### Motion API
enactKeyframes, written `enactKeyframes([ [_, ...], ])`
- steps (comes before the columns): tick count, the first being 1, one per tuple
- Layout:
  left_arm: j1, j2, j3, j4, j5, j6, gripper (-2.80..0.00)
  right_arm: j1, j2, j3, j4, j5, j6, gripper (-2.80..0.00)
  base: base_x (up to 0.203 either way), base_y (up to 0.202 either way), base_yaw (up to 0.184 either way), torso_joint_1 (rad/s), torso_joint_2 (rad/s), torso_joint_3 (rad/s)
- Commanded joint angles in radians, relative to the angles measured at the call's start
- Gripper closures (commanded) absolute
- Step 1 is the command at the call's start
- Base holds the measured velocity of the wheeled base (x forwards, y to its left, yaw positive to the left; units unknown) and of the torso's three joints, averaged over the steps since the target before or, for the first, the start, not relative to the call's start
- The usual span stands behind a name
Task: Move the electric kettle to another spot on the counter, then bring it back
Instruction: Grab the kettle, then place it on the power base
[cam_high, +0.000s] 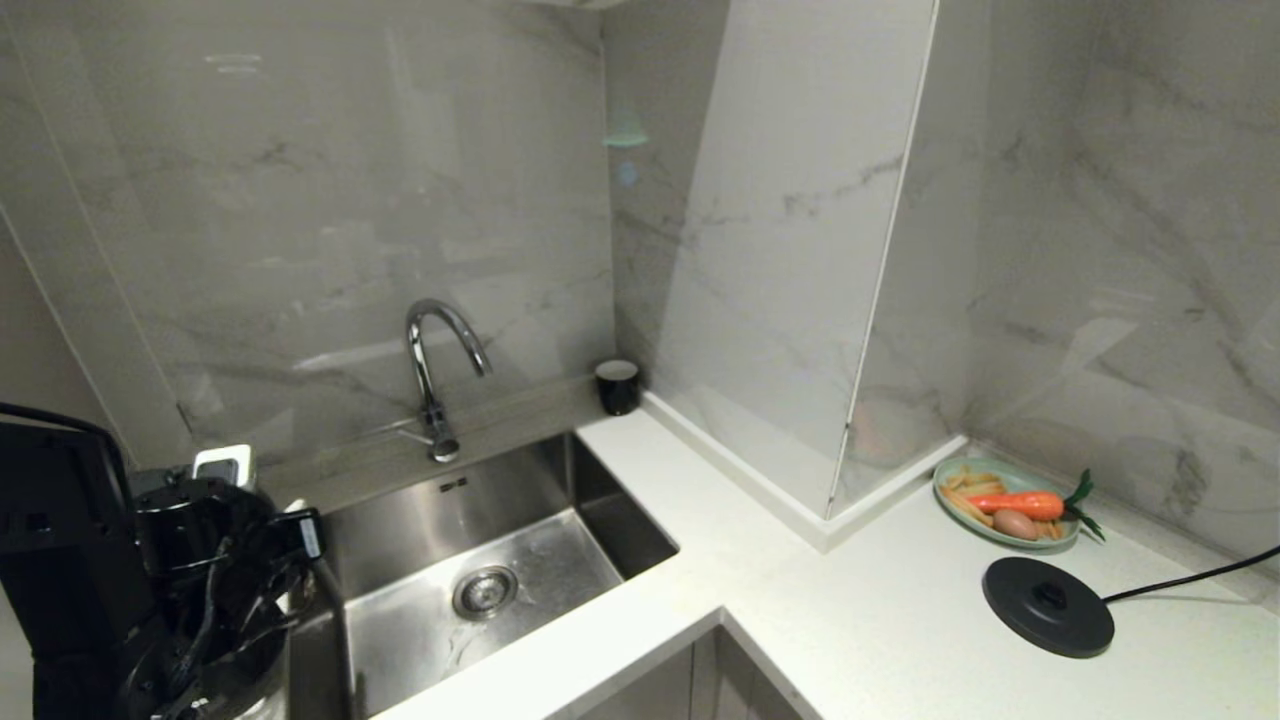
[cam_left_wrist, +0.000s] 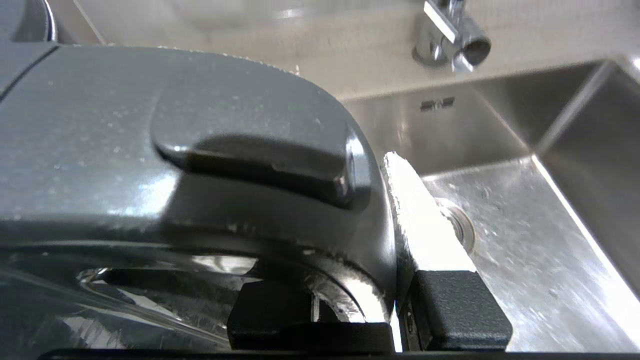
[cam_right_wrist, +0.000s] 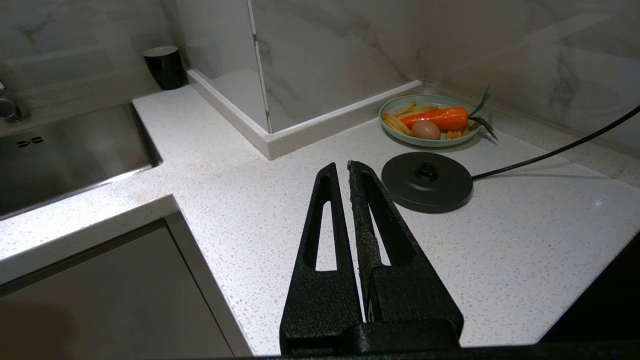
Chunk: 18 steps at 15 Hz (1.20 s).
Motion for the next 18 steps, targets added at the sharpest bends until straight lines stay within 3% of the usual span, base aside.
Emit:
enactKeyframes([
  [1,-0.016,-0.082,0.001,0.011,0.000,0.008,0.00,0.000,0.002,0.000,0.000,0.000,0.000,0.00,0.000,0.000,0.000,0.000,0.00,0.000],
  [4,-0.054,-0.228,-0.005,0.146,-0.010,0.010,0.00,0.000,0.002,0.000,0.000,0.000,0.000,0.00,0.000,0.000,0.000,0.000,0.00,0.000],
  [9,-0.176,-0.419,-0.048,0.402,-0.012,0.007,0.00,0.000,0.002,0.000,0.000,0.000,0.000,0.00,0.000,0.000,0.000,0.000,0.00,0.000],
  [18,-0.314,-0.426,-0.036,0.414,-0.001,-0.014,0.00,0.000,0.002,0.000,0.000,0.000,0.000,0.00,0.000,0.000,0.000,0.000,0.00,0.000],
])
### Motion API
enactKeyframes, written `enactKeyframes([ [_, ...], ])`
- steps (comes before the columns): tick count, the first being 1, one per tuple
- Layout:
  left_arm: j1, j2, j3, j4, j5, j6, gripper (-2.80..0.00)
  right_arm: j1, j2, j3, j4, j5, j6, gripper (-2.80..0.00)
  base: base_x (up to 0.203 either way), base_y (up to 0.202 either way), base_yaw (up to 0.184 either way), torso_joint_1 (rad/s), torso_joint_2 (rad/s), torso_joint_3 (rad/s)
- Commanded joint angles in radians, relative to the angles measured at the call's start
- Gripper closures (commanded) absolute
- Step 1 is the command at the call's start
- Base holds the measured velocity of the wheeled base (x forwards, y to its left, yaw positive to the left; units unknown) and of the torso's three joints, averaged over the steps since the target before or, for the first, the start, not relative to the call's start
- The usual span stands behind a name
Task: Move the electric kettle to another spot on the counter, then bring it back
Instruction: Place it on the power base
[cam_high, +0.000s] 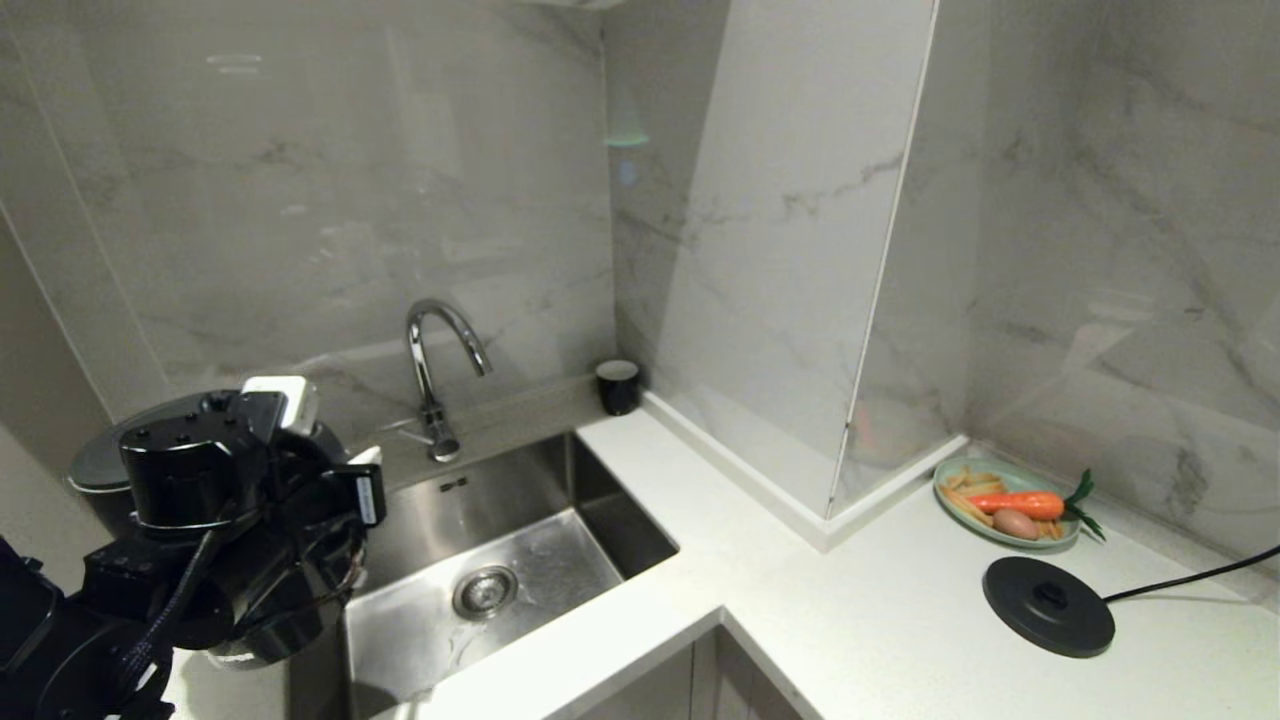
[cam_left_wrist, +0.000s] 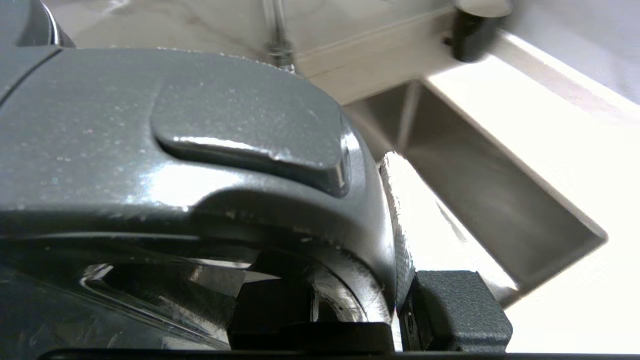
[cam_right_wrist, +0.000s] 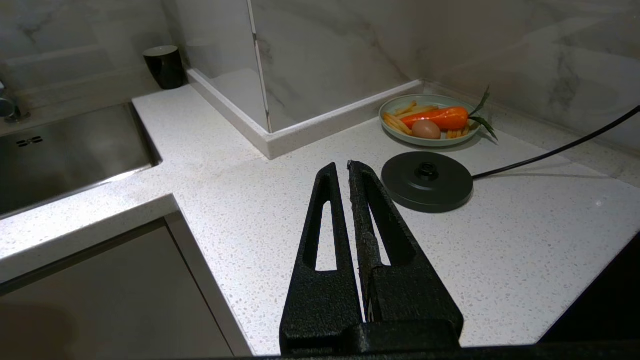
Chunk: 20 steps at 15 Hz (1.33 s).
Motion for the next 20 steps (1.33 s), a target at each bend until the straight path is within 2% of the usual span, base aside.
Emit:
enactKeyframes([
  [1,-0.019,0.002,0.000,-0.008,0.002,-0.002,0.00,0.000,0.002,0.000,0.000,0.000,0.000,0.00,0.000,0.000,0.000,0.000,0.00,0.000],
  [5,-0.035,0.002,0.003,-0.008,0.003,-0.043,0.00,0.000,0.002,0.000,0.000,0.000,0.000,0.00,0.000,0.000,0.000,0.000,0.00,0.000],
  [20,-0.053,0.004,0.008,-0.009,0.003,-0.052,0.00,0.000,0.002,0.000,0.000,0.000,0.000,0.00,0.000,0.000,0.000,0.000,0.00,0.000],
])
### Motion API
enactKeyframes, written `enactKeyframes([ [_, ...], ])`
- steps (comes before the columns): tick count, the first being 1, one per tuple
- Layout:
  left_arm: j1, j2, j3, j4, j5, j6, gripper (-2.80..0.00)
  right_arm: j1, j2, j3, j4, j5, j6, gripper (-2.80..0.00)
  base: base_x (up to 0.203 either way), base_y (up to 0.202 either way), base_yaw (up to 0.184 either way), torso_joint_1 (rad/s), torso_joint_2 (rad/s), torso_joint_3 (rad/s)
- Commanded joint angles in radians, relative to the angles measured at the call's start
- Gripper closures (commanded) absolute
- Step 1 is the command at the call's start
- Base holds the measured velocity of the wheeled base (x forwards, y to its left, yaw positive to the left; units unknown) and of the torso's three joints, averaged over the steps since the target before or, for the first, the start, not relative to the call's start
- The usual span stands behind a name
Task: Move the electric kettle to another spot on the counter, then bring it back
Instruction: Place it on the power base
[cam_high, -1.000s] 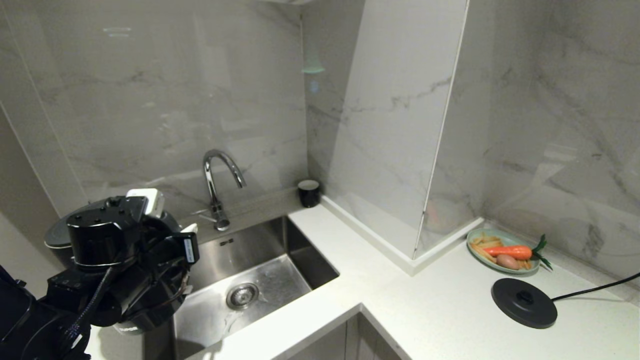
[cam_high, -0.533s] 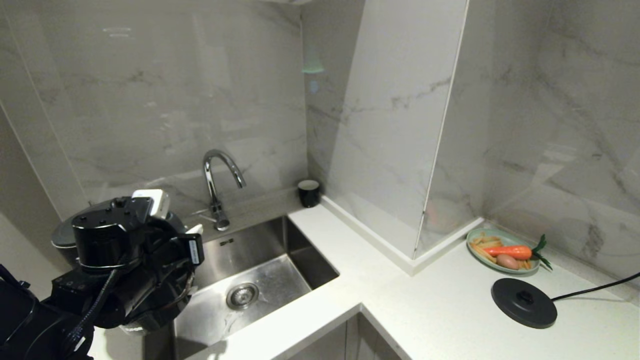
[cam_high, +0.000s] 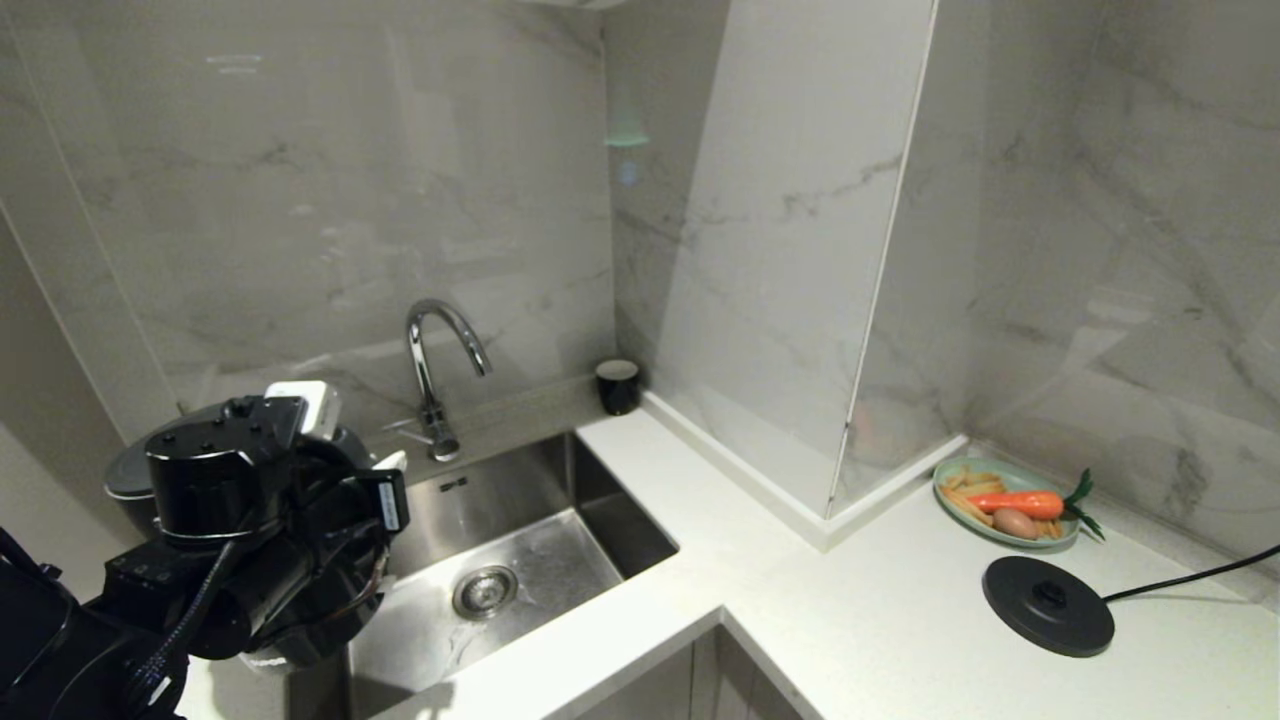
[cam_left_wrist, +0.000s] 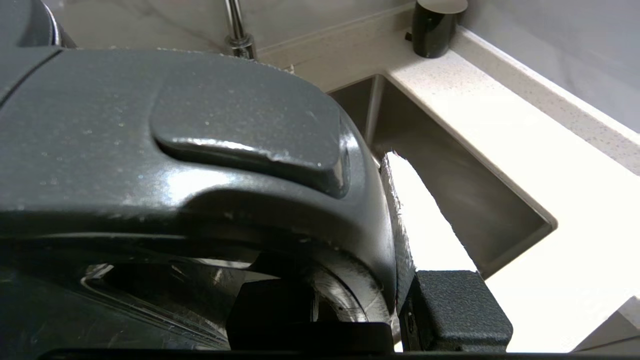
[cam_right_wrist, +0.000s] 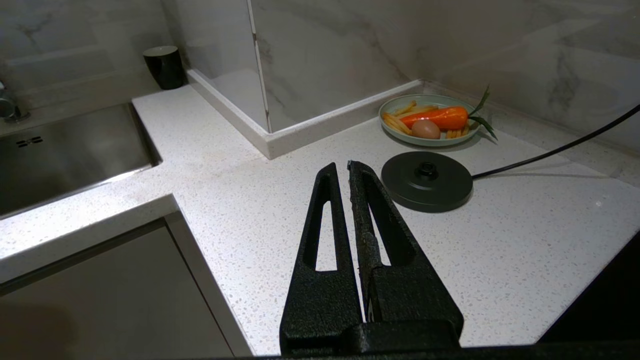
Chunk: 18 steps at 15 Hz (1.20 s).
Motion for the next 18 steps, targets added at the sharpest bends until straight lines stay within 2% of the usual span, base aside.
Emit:
enactKeyframes([
  [1,-0.001,0.003,0.000,-0.007,0.001,0.000,0.00,0.000,0.002,0.000,0.000,0.000,0.000,0.00,0.000,0.000,0.000,0.000,0.00,0.000],
  [18,-0.015,0.018,-0.006,-0.008,0.002,-0.006,0.00,0.000,0.002,0.000,0.000,0.000,0.000,0.00,0.000,0.000,0.000,0.000,0.00,0.000],
])
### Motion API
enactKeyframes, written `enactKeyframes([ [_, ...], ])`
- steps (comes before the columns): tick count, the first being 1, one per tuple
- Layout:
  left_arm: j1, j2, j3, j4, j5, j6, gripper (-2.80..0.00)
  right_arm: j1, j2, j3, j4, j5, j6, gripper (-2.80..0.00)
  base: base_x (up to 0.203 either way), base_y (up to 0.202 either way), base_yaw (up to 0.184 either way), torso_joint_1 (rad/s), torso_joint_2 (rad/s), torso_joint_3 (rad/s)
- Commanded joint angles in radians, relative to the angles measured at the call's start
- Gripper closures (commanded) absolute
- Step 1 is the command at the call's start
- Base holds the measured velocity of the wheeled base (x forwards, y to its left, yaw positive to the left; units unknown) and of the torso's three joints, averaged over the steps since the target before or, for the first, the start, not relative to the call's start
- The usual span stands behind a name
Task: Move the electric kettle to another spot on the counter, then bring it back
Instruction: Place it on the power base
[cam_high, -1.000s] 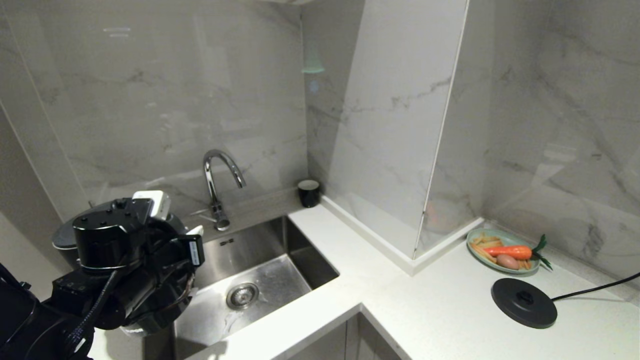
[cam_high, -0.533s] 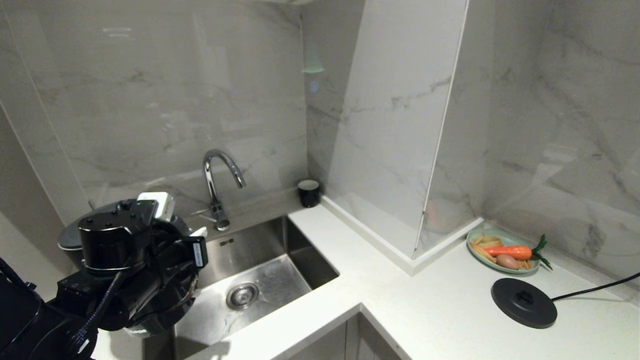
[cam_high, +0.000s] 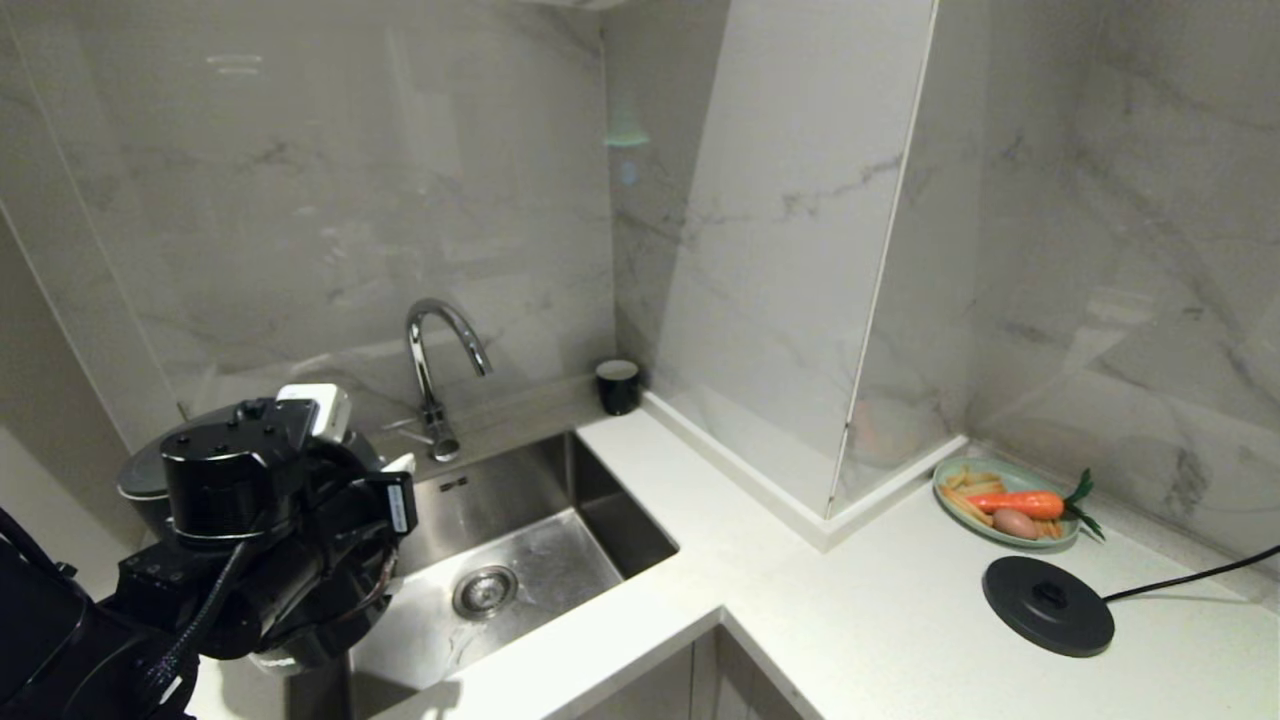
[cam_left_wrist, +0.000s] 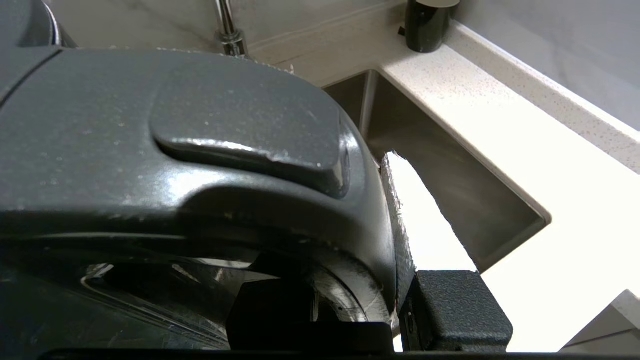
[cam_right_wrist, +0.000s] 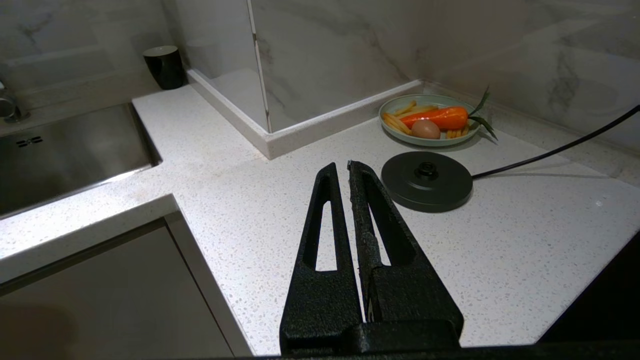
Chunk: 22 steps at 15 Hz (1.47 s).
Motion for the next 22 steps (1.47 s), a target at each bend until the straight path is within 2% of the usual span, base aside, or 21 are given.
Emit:
enactKeyframes([
  [1,0.000,0.002,0.000,-0.006,0.002,-0.001,0.00,0.000,0.002,0.000,0.000,0.000,0.000,0.00,0.000,0.000,0.000,0.000,0.00,0.000],
  [22,-0.011,0.014,0.003,-0.008,0.002,-0.010,0.00,0.000,0.002,0.000,0.000,0.000,0.000,0.00,0.000,0.000,0.000,0.000,0.00,0.000],
])
